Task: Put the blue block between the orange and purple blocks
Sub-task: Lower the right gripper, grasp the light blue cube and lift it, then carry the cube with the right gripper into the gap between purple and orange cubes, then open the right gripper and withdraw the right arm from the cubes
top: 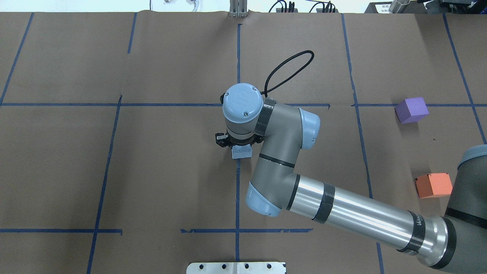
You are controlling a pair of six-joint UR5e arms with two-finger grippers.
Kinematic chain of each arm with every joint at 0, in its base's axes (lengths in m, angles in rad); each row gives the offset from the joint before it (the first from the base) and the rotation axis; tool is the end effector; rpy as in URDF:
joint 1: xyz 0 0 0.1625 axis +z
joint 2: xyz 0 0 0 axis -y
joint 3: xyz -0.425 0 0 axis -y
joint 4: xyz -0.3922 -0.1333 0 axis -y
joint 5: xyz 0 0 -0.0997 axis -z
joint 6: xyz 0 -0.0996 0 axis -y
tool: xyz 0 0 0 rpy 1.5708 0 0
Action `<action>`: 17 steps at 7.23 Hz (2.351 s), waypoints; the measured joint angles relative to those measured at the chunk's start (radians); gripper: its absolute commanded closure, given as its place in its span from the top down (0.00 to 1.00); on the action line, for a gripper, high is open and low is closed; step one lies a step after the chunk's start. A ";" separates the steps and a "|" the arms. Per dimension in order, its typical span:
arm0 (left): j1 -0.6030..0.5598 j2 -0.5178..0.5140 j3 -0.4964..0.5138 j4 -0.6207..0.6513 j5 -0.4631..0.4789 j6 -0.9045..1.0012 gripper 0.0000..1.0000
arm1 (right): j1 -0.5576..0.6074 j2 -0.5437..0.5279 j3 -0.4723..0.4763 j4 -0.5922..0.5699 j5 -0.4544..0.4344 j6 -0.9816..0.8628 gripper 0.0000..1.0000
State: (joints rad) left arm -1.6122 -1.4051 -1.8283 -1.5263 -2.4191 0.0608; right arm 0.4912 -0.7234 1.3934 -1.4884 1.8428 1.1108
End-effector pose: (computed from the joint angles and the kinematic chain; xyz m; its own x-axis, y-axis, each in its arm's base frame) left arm -0.0760 -0.4204 0.6068 0.6634 0.0687 -0.7451 0.0010 0.9957 0.0927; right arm -0.6237 -0.4545 0.2022 0.7067 -0.1069 0.6994 0.0237 0.9915 0.1276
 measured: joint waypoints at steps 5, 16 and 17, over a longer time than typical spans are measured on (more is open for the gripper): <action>0.000 0.000 0.000 0.000 0.000 0.001 1.00 | 0.269 -0.366 0.259 0.009 0.189 -0.119 0.25; 0.001 -0.004 -0.003 -0.001 0.000 0.000 1.00 | 0.519 -0.891 0.351 0.325 0.307 -0.400 1.00; 0.001 -0.004 -0.003 -0.004 0.000 0.000 1.00 | 0.570 -0.891 0.353 0.293 0.314 -0.476 1.00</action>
State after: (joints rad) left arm -1.6110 -1.4095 -1.8316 -1.5301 -2.4191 0.0612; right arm 1.0615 -1.6139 1.7467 -1.1958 2.1570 0.6349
